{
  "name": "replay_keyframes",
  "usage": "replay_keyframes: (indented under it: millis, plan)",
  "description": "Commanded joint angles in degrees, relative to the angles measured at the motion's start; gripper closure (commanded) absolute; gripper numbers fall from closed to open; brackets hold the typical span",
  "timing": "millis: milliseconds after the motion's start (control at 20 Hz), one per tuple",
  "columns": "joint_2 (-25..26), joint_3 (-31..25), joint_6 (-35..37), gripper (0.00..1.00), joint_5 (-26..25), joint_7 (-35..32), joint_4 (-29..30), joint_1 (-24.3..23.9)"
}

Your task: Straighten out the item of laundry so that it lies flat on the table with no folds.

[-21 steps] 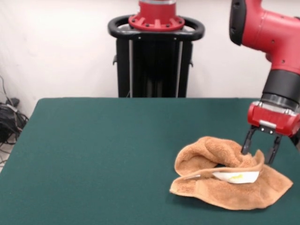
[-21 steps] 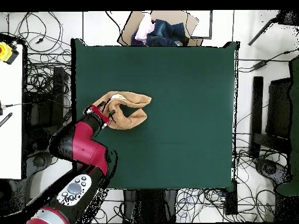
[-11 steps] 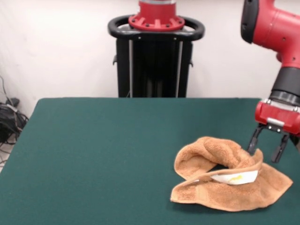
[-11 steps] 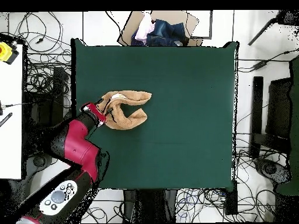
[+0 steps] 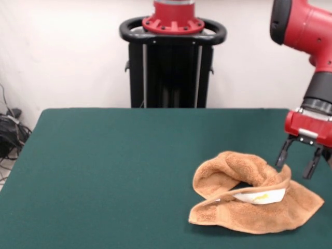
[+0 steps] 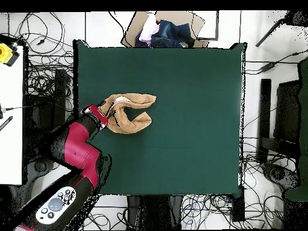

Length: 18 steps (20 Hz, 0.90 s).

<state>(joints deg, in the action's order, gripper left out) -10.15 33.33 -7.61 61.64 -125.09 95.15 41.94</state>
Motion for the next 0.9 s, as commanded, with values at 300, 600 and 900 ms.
replay_keyframes:
  millis: [300,600,900]
  plan:
    - [-1.7,-7.7,0.1,0.0,-5.6,-9.0,-0.1,-5.7]
    - [0.5,-10.0,-2.0,0.0,-7.7,-10.6,-1.9,-7.5]
    - [2.7,-8.2,-0.9,0.0,-6.3,-10.0,-3.1,-6.3]
